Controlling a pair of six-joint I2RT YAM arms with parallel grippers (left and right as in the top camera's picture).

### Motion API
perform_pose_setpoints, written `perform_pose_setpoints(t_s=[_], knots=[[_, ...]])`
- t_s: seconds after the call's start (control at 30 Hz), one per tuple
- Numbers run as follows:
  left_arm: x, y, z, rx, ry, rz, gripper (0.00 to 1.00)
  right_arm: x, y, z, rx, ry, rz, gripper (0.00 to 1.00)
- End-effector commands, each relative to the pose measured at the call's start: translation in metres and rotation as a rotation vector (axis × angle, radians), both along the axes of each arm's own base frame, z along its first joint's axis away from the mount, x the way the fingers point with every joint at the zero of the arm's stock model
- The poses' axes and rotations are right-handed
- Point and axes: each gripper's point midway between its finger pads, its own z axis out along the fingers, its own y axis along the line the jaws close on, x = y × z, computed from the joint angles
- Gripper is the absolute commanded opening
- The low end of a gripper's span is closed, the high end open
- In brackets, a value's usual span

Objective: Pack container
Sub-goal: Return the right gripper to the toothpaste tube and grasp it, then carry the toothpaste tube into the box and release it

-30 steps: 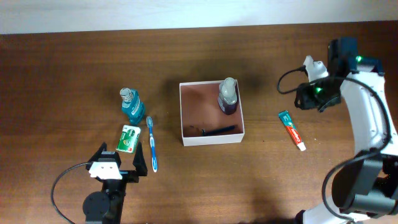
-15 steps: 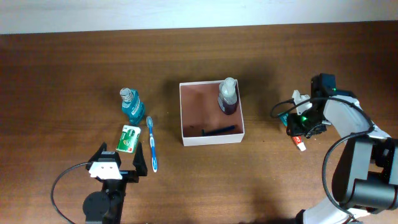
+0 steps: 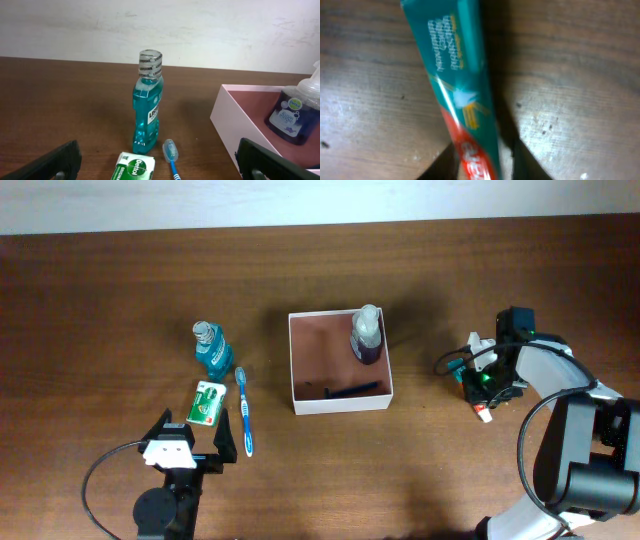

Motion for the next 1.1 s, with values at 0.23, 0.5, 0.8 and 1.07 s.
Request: perform_pose_setpoints(t_s=[0.23,0.5,0.8,1.07], knots=[[0.0,0.0,-0.001,-0.01,-0.004,-0.004,0.99,0.004,-0.001,0.004,0.009,0.022,-0.083,0.04],[0.0,0.0,-0.001,-0.01,-0.004,-0.004,0.99,0.028,0.023,0.082,0.081,0.039,-0.045,0.04],[0.0,0.0,-0.001,-0.01,-0.004,-0.004,0.99,0.028,0.098,0.171,0.16,0.023,0.137,0.04],[0.0,0.0,-0.001,-0.01,-0.004,-0.004,1.0,0.029,0.175,0.227,0.193,-0.149,0.366,0.04]])
